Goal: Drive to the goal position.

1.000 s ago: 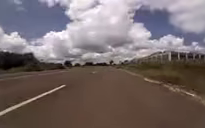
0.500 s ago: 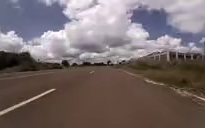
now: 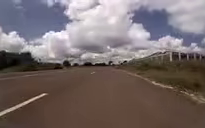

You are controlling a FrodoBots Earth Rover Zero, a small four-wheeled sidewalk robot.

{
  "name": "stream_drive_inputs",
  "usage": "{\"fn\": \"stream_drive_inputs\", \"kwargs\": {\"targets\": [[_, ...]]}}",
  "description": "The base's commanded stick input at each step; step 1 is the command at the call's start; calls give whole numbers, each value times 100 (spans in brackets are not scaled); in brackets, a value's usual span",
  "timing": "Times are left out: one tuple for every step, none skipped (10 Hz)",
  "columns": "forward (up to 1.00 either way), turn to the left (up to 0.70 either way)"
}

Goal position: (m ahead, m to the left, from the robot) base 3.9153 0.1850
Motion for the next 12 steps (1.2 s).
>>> {"fn": "stream_drive_inputs", "kwargs": {"targets": [[100,0],[100,0],[100,0],[100,0],[100,0],[100,0],[100,0],[100,0],[100,0],[100,0],[100,0],[100,0]]}}
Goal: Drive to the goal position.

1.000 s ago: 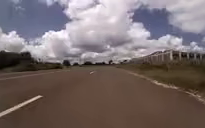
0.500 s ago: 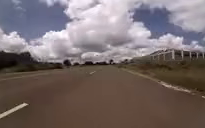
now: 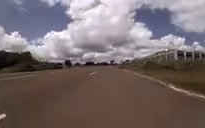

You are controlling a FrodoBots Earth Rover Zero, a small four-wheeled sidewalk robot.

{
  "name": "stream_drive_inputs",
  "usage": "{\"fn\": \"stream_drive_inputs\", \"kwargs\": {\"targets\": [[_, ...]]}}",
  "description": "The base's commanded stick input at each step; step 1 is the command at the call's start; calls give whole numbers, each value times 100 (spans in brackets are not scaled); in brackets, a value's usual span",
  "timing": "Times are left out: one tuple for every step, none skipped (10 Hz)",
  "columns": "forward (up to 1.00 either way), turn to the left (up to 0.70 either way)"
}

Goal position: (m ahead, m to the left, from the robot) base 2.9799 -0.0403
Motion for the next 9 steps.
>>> {"fn": "stream_drive_inputs", "kwargs": {"targets": [[100,0],[100,0],[100,0],[100,0],[100,-13],[100,-34],[100,0],[100,0],[100,0]]}}
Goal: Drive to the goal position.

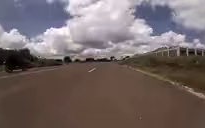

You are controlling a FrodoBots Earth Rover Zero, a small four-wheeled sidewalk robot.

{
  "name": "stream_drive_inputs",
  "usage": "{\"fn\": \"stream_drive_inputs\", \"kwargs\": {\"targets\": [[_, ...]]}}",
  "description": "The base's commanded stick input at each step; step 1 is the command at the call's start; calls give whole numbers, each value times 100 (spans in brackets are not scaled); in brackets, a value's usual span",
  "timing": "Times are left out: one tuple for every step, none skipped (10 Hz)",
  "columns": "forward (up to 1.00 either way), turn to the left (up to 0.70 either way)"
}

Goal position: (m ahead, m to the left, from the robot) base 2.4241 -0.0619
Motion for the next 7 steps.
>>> {"fn": "stream_drive_inputs", "kwargs": {"targets": [[100,0],[100,0],[100,0],[100,0],[100,0],[100,0],[100,0]]}}
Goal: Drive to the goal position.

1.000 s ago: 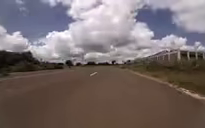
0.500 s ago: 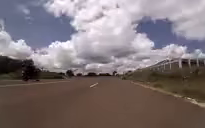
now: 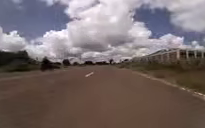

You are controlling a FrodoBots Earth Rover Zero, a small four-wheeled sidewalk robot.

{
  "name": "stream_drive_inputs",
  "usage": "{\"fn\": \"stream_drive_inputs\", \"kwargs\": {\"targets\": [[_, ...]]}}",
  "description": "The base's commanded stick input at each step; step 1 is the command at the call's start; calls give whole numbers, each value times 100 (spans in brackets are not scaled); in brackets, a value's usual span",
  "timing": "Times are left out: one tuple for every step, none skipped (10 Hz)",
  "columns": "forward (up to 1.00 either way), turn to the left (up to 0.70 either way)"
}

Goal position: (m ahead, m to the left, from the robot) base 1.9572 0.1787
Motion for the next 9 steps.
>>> {"fn": "stream_drive_inputs", "kwargs": {"targets": [[100,-7],[100,-39],[100,-40],[100,-37],[100,-16],[100,0],[100,0],[100,0],[100,0]]}}
